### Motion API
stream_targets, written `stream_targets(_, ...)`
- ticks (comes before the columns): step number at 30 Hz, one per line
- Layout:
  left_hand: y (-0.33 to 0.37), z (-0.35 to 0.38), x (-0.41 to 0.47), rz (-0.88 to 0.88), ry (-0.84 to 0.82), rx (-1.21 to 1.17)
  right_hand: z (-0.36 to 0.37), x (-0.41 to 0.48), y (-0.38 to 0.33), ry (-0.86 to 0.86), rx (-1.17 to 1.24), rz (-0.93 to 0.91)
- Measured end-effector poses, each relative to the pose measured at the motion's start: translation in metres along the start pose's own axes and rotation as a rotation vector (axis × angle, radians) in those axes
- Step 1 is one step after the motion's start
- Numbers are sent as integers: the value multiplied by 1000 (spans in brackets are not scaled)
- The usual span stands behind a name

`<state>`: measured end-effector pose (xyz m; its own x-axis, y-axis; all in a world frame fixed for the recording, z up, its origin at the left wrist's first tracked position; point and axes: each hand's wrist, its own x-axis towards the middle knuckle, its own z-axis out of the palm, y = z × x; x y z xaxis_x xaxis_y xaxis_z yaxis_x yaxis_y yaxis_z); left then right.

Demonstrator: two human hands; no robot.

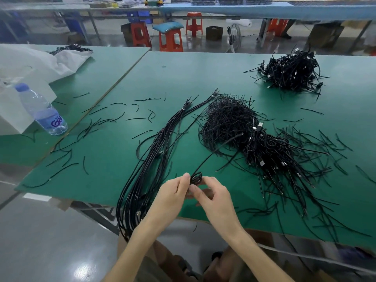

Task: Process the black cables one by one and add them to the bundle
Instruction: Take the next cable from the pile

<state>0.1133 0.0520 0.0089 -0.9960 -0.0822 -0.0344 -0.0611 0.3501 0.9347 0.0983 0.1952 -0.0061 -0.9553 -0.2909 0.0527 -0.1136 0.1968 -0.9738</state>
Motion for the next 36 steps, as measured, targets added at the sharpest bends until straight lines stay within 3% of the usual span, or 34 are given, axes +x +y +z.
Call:
stream_targets(8, 1, 12, -4, 9, 29, 115, 0, 1, 6, 142, -215, -46)
stream_targets(12, 3, 5, -3, -132, -48, 260, -7, -1, 8, 103, -398, -135)
stream_targets(16, 2, -4, -2, -240, -156, 97, -18, 3, 6, -43, -534, -214)
stream_targets(19, -1, -5, -3, -203, -163, 167, -23, 5, 5, -88, -617, -279)
stream_targets(24, 5, -3, -4, -185, -237, 137, -28, 3, 5, -162, -482, -276)
stream_targets(29, 14, -2, -6, -245, -239, -40, -28, 2, 11, -163, -510, -372)
stream_targets(34, 17, -1, -6, -353, -270, -114, -27, -1, 13, -93, -796, -614)
stream_targets(36, 14, -7, -4, -340, -233, -96, -26, -2, 11, -58, -676, -528)
